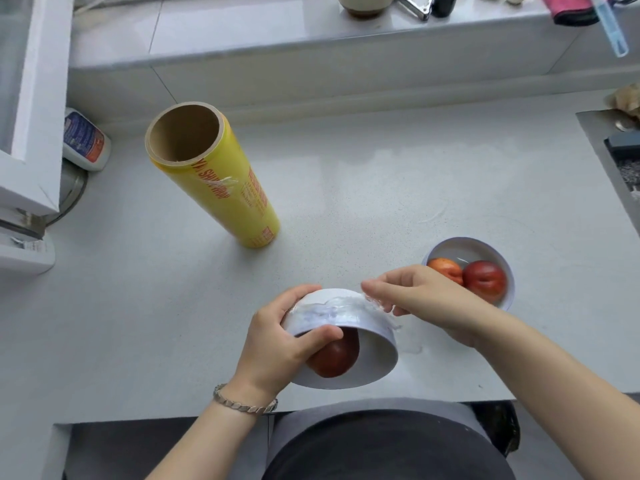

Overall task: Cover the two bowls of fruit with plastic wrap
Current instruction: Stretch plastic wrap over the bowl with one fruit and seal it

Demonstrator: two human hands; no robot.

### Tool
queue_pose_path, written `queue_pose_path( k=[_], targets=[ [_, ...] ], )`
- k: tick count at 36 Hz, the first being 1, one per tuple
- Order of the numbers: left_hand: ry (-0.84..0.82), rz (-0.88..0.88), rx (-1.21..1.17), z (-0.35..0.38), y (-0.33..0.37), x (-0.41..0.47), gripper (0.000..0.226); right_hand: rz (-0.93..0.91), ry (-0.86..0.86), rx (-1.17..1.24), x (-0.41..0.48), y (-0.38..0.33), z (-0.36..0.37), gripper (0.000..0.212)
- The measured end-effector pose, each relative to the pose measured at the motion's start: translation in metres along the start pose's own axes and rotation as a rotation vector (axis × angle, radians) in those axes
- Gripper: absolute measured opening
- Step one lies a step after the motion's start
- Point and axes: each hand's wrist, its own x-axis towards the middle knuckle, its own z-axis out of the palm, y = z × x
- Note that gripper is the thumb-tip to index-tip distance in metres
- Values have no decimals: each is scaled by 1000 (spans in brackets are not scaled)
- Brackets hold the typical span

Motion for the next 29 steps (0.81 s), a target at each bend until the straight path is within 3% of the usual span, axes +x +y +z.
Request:
queue_pose_path(
  k=[6, 10, 16, 20, 24, 29],
  targets=[
    [-20, -3, 37, 1, 0, -1, 54, 23, -99, -12, 3, -7, -3, 20],
    [-54, 9, 70, 1, -4, 0, 62, -39, -15, 90, 5, -10, -7, 26],
    [-99, 12, 79, 3, 1, 0, 41, -14, 65, 108, 9, -7, 0, 23],
    [-125, 16, 71, 5, 2, 2, 43, 94, -7, 184, 12, -7, -1, 15],
    [-127, 14, 78, 5, 1, 2, 43, 130, -88, 94, 14, -6, -7, 32],
    [-130, 4, 94, 3, -2, 3, 44, 157, -217, -41, 8, -12, -16, 11]
  ],
)
